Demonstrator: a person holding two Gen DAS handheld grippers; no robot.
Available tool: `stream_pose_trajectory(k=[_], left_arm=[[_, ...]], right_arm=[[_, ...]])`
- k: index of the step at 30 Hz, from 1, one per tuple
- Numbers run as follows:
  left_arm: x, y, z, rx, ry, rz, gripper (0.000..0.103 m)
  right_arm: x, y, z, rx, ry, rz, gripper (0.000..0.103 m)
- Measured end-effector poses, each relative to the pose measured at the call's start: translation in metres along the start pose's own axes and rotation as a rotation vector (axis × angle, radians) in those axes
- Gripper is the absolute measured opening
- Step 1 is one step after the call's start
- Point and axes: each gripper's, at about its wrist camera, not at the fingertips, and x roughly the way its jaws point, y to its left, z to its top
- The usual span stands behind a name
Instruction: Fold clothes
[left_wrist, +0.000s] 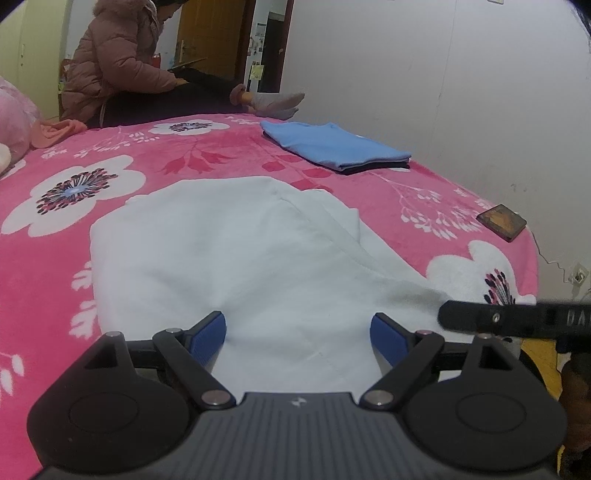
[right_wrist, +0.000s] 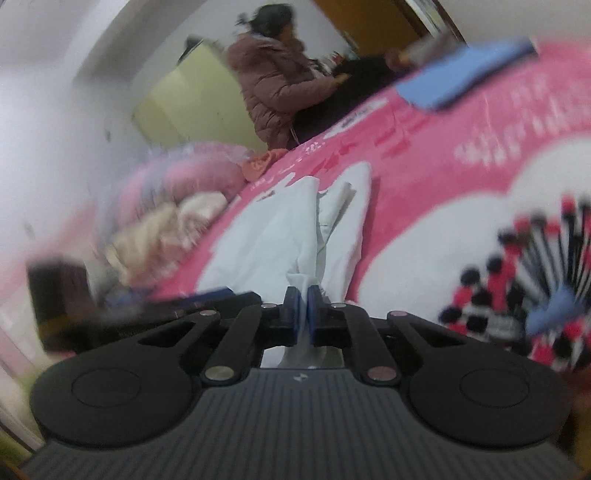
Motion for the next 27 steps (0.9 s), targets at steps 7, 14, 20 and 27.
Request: stream_pose_trajectory(k=[7, 14, 20, 27], left_arm=[[-0.001, 0.001, 0.001, -0.006, -0.001, -0.005, 0.088], [-0.007, -0.008, 0.014, 0.005, -0.010, -0.006, 0.088], [0.006, -0.040, 0.028, 0.142, -0.003, -0.053, 0.090], [0.026, -0.051, 0.028, 0.190, 0.030, -0.082, 0.090]], right_arm=[[0.008, -0.043, -0.004, 0.406, 0.037, 0.192, 0.004], [0.012, -0.026, 0.001, 0.313, 0.075, 0.060, 0.004], [0.014, -0.008, 0.003, 0.198, 0.080, -0.008, 0.004], [0.015, -0.004, 0.009, 0.058, 0.086, -0.054, 0.004]])
